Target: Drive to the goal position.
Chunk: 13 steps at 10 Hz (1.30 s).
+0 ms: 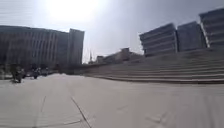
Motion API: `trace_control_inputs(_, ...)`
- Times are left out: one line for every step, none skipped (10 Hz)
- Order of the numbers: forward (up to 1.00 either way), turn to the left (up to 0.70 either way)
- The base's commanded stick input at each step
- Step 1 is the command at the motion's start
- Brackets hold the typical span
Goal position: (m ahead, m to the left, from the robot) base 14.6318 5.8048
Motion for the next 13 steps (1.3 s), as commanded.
trace_control_inputs(1.0, 0.4)
trace_control_inputs(1.0, 0.4)
trace_control_inputs(1.0, 0.4)
trace_control_inputs(1.0, 0.4)
trace_control_inputs(1.0, 0.4)
trace_control_inputs(1.0, 0.39)
trace_control_inputs(1.0, 0.32)
trace_control_inputs(1.0, 0.09)
trace_control_inputs(1.0, 0.0)
trace_control_inputs(1.0, 0.0)
trace_control_inputs(1.0, 0.0)
trace_control_inputs(1.0, 0.0)
trace_control_inputs(1.0, 0.0)
